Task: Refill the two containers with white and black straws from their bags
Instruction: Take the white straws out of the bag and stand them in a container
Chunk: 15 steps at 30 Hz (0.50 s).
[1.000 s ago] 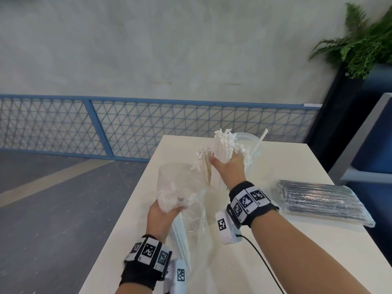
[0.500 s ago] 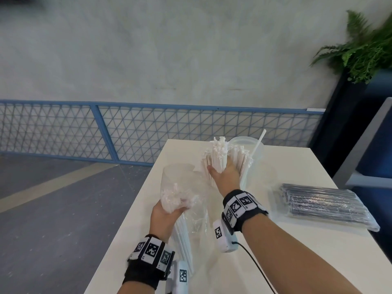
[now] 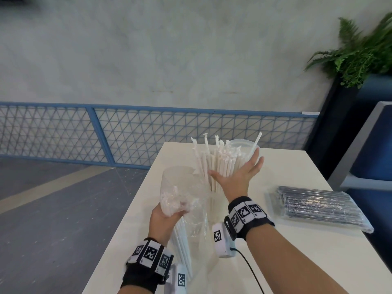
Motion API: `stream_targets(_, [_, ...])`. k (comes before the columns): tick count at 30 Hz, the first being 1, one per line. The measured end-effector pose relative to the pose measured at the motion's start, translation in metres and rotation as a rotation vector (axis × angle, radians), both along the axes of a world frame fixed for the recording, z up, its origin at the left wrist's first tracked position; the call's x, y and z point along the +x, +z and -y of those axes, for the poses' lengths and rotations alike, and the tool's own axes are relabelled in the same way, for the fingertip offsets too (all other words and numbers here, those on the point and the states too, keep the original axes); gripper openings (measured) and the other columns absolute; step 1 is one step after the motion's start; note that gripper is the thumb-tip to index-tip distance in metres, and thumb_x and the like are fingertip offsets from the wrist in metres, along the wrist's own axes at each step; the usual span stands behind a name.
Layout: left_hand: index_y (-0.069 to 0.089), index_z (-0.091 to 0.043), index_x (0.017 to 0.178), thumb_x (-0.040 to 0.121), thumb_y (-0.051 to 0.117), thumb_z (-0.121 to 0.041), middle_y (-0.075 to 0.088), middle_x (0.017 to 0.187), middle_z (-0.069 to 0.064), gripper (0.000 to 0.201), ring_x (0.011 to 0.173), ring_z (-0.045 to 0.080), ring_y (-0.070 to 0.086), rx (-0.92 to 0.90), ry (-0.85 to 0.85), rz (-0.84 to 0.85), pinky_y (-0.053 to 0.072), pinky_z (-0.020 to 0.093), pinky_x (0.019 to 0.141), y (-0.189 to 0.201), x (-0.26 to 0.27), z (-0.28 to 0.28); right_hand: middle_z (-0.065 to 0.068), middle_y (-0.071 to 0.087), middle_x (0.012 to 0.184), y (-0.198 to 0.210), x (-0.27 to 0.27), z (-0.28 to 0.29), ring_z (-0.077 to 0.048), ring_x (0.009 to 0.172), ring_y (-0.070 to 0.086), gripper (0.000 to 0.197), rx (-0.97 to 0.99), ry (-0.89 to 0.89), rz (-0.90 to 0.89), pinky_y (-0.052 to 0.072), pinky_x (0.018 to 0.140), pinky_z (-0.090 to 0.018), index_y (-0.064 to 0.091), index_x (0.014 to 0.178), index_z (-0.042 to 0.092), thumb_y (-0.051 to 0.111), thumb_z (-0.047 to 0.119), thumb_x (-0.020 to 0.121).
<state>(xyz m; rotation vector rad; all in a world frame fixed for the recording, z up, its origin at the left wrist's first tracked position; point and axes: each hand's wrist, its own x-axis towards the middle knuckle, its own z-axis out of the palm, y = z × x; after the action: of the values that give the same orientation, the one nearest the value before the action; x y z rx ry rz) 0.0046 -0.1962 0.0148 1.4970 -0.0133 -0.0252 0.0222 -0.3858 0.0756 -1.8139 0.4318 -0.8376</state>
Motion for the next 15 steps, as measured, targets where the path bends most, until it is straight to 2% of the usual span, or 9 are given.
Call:
stream_targets(1, [0.073, -0.009, 0.086, 0.066, 0.078, 0.005, 0.075, 0.086, 0.007, 0.025, 0.088, 0.019, 0.07, -0.002, -0.008, 0.002, 0.053, 0.031, 0.081, 0.001, 0.0, 0.0, -0.013, -0.005, 0.154, -0.002, 0.001, 0.001, -0.023, 0.144, 0.004, 0.136, 0.073, 0.084, -0.017, 0.008, 0.109, -0.025, -0.011, 0.146, 0.016, 0.089, 0.022, 0.053])
stream_targets(3, [0.073, -0.01, 0.084, 0.066, 0.077, 0.007, 0.075, 0.082, 0.003, 0.025, 0.083, 0.012, 0.07, -0.003, -0.019, 0.01, 0.053, 0.023, 0.076, 0.003, 0.0, 0.0, -0.007, 0.005, 0.155, -0.005, 0.002, 0.004, -0.017, 0.144, 0.008, 0.138, 0.104, 0.162, -0.07, 0.007, 0.109, -0.021, -0.016, 0.146, 0.018, 0.088, 0.013, 0.055])
stream_targets(5, [0.072, -0.011, 0.083, 0.066, 0.077, 0.007, 0.075, 0.08, 0.0, 0.025, 0.078, 0.006, 0.07, -0.001, -0.023, 0.02, 0.052, 0.013, 0.068, 0.003, 0.001, 0.001, -0.008, 0.015, 0.154, -0.006, 0.004, 0.006, -0.018, 0.144, 0.014, 0.138, 0.088, 0.155, -0.104, 0.011, 0.111, -0.024, -0.015, 0.146, 0.02, 0.088, 0.012, 0.055])
stream_targets(7, [0.073, -0.01, 0.085, 0.066, 0.078, 0.006, 0.075, 0.083, 0.002, 0.025, 0.08, 0.008, 0.07, -0.002, -0.021, 0.018, 0.052, 0.016, 0.071, 0.001, 0.002, 0.001, -0.009, 0.02, 0.153, -0.004, 0.006, 0.006, -0.021, 0.142, 0.021, 0.135, 0.059, 0.149, -0.16, 0.018, 0.112, -0.028, -0.011, 0.147, 0.021, 0.088, 0.013, 0.056])
stream_targets(10, [0.073, -0.008, 0.085, 0.064, 0.081, 0.002, 0.076, 0.086, 0.006, 0.025, 0.088, 0.019, 0.07, -0.012, -0.021, 0.008, 0.052, 0.03, 0.082, -0.003, 0.003, 0.003, -0.009, 0.033, 0.147, -0.007, 0.008, 0.007, -0.025, 0.134, 0.036, 0.116, -0.004, 0.148, -0.278, 0.03, 0.11, -0.035, 0.009, 0.147, 0.017, 0.086, 0.015, 0.059])
stream_targets(13, [0.074, -0.01, 0.084, 0.064, 0.08, 0.002, 0.076, 0.087, 0.006, 0.024, 0.092, 0.022, 0.069, -0.012, -0.03, 0.008, 0.052, 0.034, 0.086, -0.004, 0.003, 0.005, -0.014, 0.051, 0.13, -0.013, 0.01, 0.008, -0.032, 0.12, 0.049, 0.081, -0.034, 0.091, -0.331, 0.04, 0.102, -0.04, 0.035, 0.136, 0.006, 0.079, 0.016, 0.068])
stream_targets(15, [0.075, -0.014, 0.082, 0.063, 0.082, -0.002, 0.076, 0.088, 0.005, 0.024, 0.092, 0.022, 0.069, -0.013, -0.037, 0.005, 0.052, 0.035, 0.086, -0.005, 0.003, 0.004, -0.013, 0.057, 0.119, -0.012, 0.009, 0.008, -0.032, 0.112, 0.053, 0.063, 0.012, 0.078, -0.319, 0.044, 0.094, -0.035, 0.045, 0.127, 0.004, 0.075, 0.012, 0.072])
